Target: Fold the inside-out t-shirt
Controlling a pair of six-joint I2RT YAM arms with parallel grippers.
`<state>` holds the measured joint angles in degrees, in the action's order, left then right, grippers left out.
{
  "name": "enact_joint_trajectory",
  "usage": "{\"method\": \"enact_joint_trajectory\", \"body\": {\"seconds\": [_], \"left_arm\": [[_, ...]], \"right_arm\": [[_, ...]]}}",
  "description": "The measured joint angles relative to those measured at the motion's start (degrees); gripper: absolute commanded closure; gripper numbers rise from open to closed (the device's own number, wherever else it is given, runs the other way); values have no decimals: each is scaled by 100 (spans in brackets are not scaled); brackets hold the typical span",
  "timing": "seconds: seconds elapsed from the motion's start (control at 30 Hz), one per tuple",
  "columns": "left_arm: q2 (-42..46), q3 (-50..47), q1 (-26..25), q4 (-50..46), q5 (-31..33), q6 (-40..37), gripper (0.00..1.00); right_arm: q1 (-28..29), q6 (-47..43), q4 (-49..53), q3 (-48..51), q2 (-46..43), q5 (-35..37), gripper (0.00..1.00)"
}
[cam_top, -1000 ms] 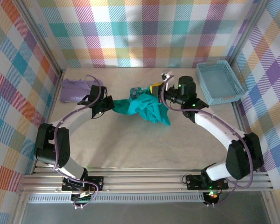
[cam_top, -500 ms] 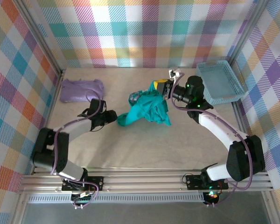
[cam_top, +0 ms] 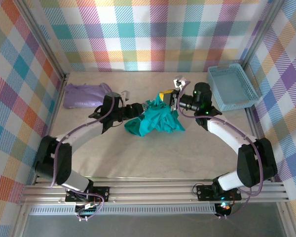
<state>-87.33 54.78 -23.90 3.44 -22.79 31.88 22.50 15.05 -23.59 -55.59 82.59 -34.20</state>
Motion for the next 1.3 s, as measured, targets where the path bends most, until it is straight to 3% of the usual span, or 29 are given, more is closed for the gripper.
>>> {"method": "enact_joint_trajectory", "body": {"seconds": [0.03, 0.07, 0.37, 0.5, 0.6, 0.8, 1.0, 1.3], "left_arm": [[-173, 74, -17, 2, -37, 17, 97], [-343, 133, -24, 2, -22, 31, 100], [-678, -103, 195, -2, 1233, 199, 99], [-483, -463, 214, -4, 1740, 195, 87], [-125, -785, 262, -28, 1976, 125, 65], [903, -1259, 245, -28, 2079, -94, 35], [1082, -944, -155, -138, 1620, -501, 34], [-629, 612, -809, -688, 702, -1235, 35]], "right_arm": [[0, 42, -13, -11, 0, 2, 100], [-2, 94, -24, -46, 0, 9, 100], [-393, 1412, -907, -369, -326, 166, 100], [-396, 1602, -1154, -59, -358, 107, 100], [-380, 1602, -1141, 450, -354, 66, 100], [-385, 1381, -826, 802, -188, -310, 100], [-385, 942, -553, 1224, -219, -776, 100], [-385, 501, 20, 1587, -697, -852, 100]]}}
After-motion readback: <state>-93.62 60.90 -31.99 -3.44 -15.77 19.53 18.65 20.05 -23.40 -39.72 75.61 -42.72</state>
